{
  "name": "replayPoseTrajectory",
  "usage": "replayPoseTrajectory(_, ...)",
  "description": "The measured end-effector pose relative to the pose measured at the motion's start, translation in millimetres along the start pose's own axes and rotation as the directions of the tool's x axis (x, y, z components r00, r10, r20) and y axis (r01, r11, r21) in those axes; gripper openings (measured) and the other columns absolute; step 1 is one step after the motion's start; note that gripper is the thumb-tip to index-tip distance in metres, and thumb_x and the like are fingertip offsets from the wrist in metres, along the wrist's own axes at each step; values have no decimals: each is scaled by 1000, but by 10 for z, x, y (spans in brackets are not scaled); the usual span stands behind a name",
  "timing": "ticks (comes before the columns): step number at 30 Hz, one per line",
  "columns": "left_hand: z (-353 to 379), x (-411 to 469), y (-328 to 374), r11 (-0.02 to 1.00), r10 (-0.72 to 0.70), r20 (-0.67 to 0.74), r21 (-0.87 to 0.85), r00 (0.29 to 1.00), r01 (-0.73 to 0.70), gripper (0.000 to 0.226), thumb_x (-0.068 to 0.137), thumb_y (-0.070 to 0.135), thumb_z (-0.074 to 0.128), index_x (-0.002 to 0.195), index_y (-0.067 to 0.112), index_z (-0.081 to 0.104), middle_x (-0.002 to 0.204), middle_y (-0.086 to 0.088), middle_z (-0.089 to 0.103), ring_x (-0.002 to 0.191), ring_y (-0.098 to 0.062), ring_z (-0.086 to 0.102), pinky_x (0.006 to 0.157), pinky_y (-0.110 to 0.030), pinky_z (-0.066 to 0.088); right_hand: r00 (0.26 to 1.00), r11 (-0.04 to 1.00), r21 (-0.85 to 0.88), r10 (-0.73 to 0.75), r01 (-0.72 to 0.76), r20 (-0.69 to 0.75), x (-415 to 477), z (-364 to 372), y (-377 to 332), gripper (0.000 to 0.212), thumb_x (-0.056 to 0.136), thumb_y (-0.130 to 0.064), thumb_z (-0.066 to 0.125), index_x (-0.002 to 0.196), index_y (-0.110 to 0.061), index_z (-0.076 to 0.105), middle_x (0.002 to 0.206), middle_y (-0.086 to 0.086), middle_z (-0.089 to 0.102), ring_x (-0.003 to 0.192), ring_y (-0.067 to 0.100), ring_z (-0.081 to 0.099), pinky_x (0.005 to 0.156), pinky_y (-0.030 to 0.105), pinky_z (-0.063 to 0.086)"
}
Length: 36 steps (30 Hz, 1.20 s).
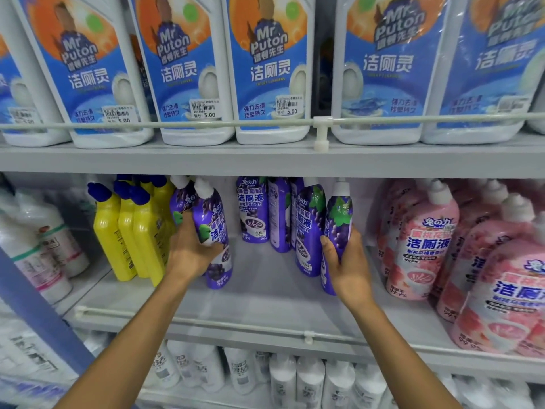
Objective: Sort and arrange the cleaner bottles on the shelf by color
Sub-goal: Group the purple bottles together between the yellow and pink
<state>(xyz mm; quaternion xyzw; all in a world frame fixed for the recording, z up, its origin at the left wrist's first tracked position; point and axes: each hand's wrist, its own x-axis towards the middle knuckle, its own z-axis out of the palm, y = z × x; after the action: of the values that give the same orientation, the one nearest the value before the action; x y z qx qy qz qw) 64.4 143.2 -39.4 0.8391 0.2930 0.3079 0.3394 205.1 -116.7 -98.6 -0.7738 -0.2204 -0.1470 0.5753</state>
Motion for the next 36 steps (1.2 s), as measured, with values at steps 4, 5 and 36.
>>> replayPoseTrajectory(4,-59,63,-39,1000,-1,1,15,1000,1,55,76,4,84,120,8,52,101,-6,64,90,-27,59,77,-31,43,1000,1000,-9,16,-16,9,3,-7,6,43,99,-44,60,136,-24,49,127,-6,62,110,10,62,87,30,51)
replayPoseTrajectory(5,-76,88,-36,1000,-6,-5,28,1000,6,57,76,4,84,122,7,52,104,-9,65,95,-31,62,78,-31,43,1000,1000,-12,21,-21,11,5,-5,7,44,99,-45,60,136,-25,48,127,-6,62,110,10,63,88,32,52)
replayPoseTrajectory(36,1324,-309,823,898,256,227,-415,940,-144,103,57,39,85,144,41,31,125,13,66,114,-9,67,99,-36,56,990,997,63,41,-50,133,19,-118,36,59,96,-53,60,144,-22,44,125,-13,59,115,2,60,94,32,51)
